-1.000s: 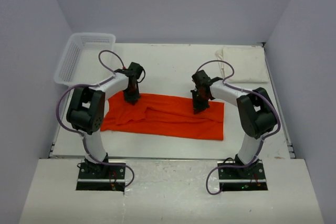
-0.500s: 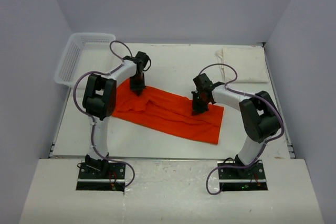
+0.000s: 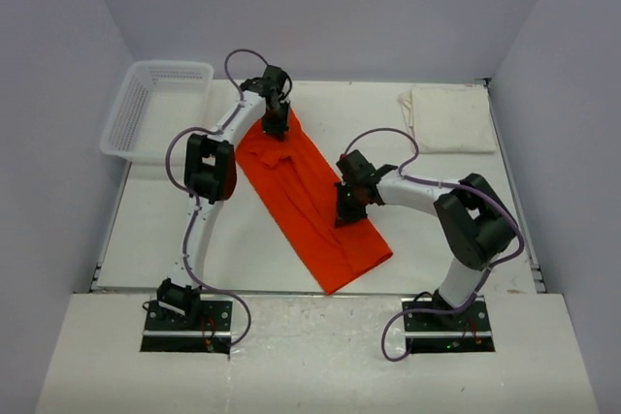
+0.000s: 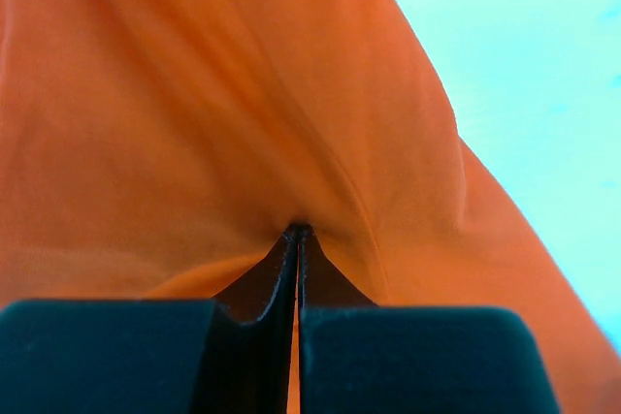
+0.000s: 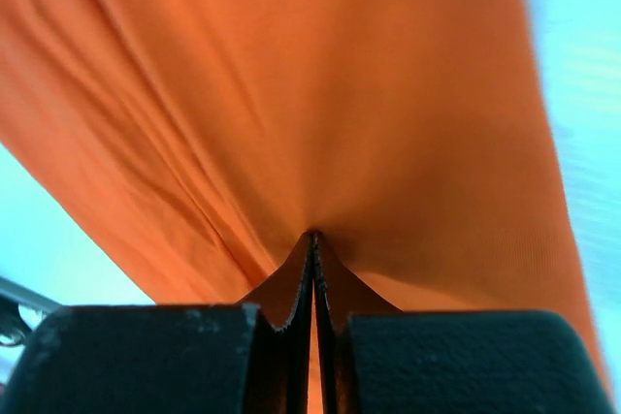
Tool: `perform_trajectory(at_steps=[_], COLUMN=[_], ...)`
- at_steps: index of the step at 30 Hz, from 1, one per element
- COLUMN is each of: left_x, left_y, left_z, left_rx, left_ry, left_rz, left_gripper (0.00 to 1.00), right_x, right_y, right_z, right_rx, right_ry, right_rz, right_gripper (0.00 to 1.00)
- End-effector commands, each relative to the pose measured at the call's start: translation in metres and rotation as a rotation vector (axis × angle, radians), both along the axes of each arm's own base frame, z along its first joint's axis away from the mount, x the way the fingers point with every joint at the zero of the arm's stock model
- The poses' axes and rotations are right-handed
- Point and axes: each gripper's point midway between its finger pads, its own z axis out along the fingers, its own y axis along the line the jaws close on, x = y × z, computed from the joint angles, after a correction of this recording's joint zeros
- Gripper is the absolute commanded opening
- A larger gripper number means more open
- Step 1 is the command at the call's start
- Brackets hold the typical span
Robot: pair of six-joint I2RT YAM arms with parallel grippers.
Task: Fold and stack the t-shirts
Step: Rotate the tshirt 90 degrees
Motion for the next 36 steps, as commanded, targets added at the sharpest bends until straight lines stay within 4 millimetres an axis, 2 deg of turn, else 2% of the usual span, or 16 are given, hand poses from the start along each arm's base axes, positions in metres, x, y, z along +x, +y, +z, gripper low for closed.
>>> perform_trajectory(at_steps=[1,8,14,15,19,23,26,27,29,30,31,32,33,34,35,36], left_x=[0.004,0.021,0.04,0.044,0.053,0.063,0.071,0.075,0.076,0.077,0.075,0.074,0.073,0.069,0.068,0.061], left_y=[-0.036,-0.082,-0.109,-0.114,-0.111,-0.094,-0.079,-0.072,-0.068,-0.065,-0.064,-0.062,-0.057,-0.054,-0.049,-0.042], left_z=[-0.039,-0.033,0.005,0.016,0.027,0.035,0.063,0.082,0.105,0.129,0.139,0.153,0.18,0.191,0.199,0.224], left_rx=[-0.182,-0.417,-0.587,-0.624,-0.688,-0.632,-0.58,-0.545,-0.529,-0.524,-0.519,-0.518,-0.516,-0.512,-0.494,-0.481], left_ry=[0.023,-0.055,-0.179,-0.2,-0.225,-0.261,-0.328,-0.37,-0.416,-0.456,-0.461,-0.48,-0.522,-0.529,-0.54,-0.571], left_rz=[-0.179,-0.319,-0.401,-0.417,-0.398,-0.359,-0.335,-0.317,-0.326,-0.33,-0.33,-0.332,-0.328,-0.32,-0.301,-0.292], left_gripper=[0.0,0.0,0.0,0.0,0.0,0.0,0.0,0.0,0.01,0.02,0.03,0.04,0.06,0.13,0.2,0.39], right_x=[-0.03,-0.015,-0.008,-0.008,0.004,0.015,0.023,0.025,0.031,0.033,0.036,0.036,0.037,0.035,0.036,0.033], right_y=[0.003,0.036,0.067,0.069,0.078,0.079,0.078,0.078,0.078,0.078,0.078,0.077,0.076,0.073,0.067,0.06], right_z=[-0.028,-0.022,-0.02,-0.023,-0.016,-0.008,0.008,0.013,0.031,0.038,0.057,0.068,0.08,0.091,0.115,0.125], right_rx=[-0.072,-0.029,0.029,0.023,0.024,0.008,0.005,0.01,0.013,0.013,0.021,0.016,0.015,0.006,0.012,-0.002], right_ry=[0.097,0.063,0.066,0.07,0.041,-0.02,-0.085,-0.104,-0.157,-0.174,-0.205,-0.23,-0.258,-0.274,-0.333,-0.343], right_rz=[0.047,0.14,0.211,0.217,0.233,0.253,0.266,0.27,0.276,0.275,0.274,0.274,0.274,0.274,0.255,0.244], right_gripper=[0.0,0.0,0.0,0.0,0.0,0.0,0.0,0.0,0.0,0.0,0.0,0.0,0.0,0.0,0.0,0.05])
